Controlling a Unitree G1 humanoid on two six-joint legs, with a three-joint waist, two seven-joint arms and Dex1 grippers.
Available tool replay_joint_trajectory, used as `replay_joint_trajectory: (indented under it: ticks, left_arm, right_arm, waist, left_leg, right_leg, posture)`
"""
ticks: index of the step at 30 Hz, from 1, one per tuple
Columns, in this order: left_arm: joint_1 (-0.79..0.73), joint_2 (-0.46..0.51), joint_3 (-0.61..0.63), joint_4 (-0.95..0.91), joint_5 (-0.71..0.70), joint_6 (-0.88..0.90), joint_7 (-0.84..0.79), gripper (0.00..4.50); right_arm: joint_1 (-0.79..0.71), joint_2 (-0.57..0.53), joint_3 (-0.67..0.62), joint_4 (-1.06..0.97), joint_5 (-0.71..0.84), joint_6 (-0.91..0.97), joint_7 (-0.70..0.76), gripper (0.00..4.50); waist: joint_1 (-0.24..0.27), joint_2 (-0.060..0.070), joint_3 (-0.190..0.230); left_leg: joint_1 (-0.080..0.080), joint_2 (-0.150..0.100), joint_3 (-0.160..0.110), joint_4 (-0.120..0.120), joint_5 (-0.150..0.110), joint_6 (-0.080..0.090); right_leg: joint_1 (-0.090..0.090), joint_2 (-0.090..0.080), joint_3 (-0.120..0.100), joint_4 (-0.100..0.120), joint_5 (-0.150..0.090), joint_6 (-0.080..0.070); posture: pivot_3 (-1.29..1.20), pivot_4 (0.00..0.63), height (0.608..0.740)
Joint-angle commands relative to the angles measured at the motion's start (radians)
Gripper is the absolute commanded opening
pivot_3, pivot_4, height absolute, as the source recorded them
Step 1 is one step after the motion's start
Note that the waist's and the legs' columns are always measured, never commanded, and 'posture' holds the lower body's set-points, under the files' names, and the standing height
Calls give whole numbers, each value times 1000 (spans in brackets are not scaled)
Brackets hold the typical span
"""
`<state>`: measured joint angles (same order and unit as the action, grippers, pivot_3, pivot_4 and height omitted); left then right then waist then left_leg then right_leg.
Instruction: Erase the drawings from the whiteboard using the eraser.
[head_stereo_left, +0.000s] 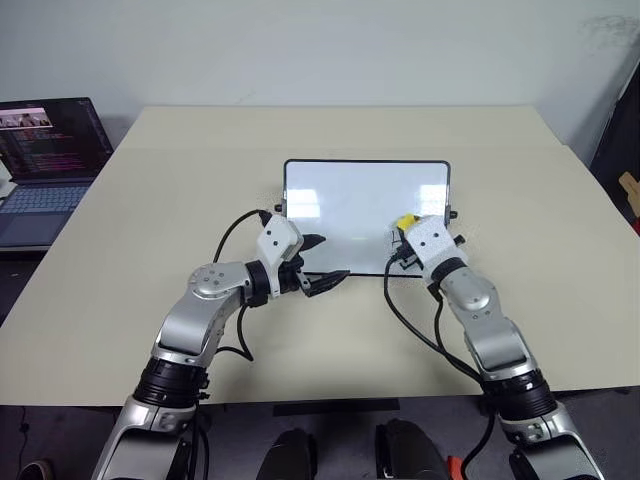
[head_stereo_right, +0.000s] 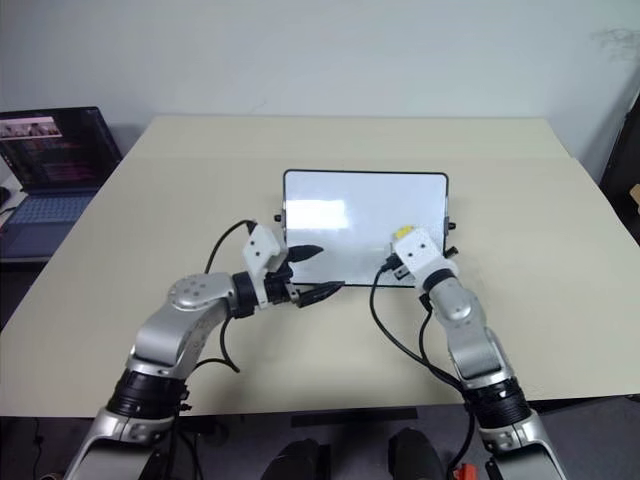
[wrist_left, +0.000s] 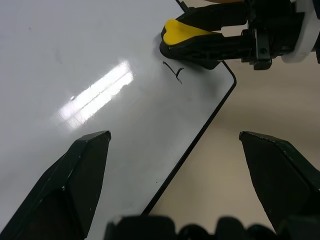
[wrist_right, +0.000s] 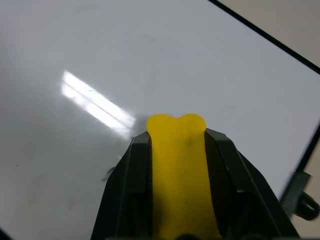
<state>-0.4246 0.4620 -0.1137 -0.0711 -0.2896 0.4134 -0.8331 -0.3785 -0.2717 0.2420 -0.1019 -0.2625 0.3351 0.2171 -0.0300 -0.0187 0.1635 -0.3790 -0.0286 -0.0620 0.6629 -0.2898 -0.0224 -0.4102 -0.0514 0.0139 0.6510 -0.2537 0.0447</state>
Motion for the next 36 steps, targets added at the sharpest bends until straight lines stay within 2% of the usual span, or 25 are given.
replay_joint_trajectory:
  ticks: [1, 4, 8, 14, 18, 21, 26, 31, 36]
  left_arm:
    - [-4, 12, 23, -50, -2, 13, 22, 4500]
    - [-3, 28, 23, -33, 17, 22, 43, 4500]
    - [0, 35, 20, -21, 23, 18, 47, 4500]
    - [38, 63, 1, -16, 33, -2, 3, 4500]
    - [57, 73, -7, -23, 30, -6, -26, 4500]
    - [62, 73, -11, -29, 32, -6, -35, 4500]
    - [53, 66, -12, -26, 36, -5, -34, 4500]
    - [48, 63, -12, -21, 36, -8, -32, 4500]
    - [53, 61, -13, -23, 34, -11, -36, 4500]
  right_arm:
    - [31, -37, 80, 26, -61, -13, 51, 1102]
    - [38, -66, 119, 51, -99, -22, 73, 1102]
    - [31, -59, 111, 63, -110, -9, 66, 1102]
    - [-21, -48, 2, 72, -120, 7, -39, 1102]
    - [-38, -47, -32, 73, -115, 11, -54, 1101]
    - [-37, -42, -16, 71, -113, 20, -25, 1101]
    - [10, -56, 90, 51, -119, 34, 112, 1101]
    - [30, -64, 122, 35, -133, 65, 157, 1101]
    - [-31, -44, 42, 50, -163, 54, 27, 1101]
  waist:
    - [0, 0, 0]
    - [0, 0, 0]
    - [0, -1, 0]
    - [0, -1, 0]
    - [3, -1, 0]
    - [1, -1, 0]
    - [-3, -2, -1]
    - [-6, -2, -1]
    - [-4, -2, -1]
  left_leg:
    - [0, 0, 0, 0, 0, 0]
    - [4, -1, 3, 1, -1, 3]
    - [14, -1, 5, 0, -2, 4]
    - [15, -1, 6, 2, -1, 4]
    - [15, -1, 6, 2, -1, 4]
    - [15, -1, 6, 2, -1, 4]
    - [15, 0, 6, 1, -1, 4]
    - [16, 0, 7, 1, -1, 4]
    - [16, 0, 7, 2, -1, 4]
  right_leg:
    - [0, 0, 0, 0, 0, 0]
    - [1, 0, 0, 4, 0, 0]
    - [9, 0, 1, 8, -1, 0]
    - [9, 0, 2, 11, 0, 0]
    - [9, 0, 2, 12, 0, 0]
    - [8, 0, 2, 12, 0, 0]
    - [8, 0, 2, 11, 0, 0]
    - [8, 0, 3, 12, 0, 0]
    - [8, 0, 3, 12, 0, 0]
  posture:
    - [0, 150, 740]
    - [0, 150, 740]
    - [0, 150, 740]
    - [0, 150, 740]
    - [0, 150, 740]
    - [0, 150, 740]
    - [0, 150, 740]
    - [0, 150, 740]
    - [0, 150, 740]
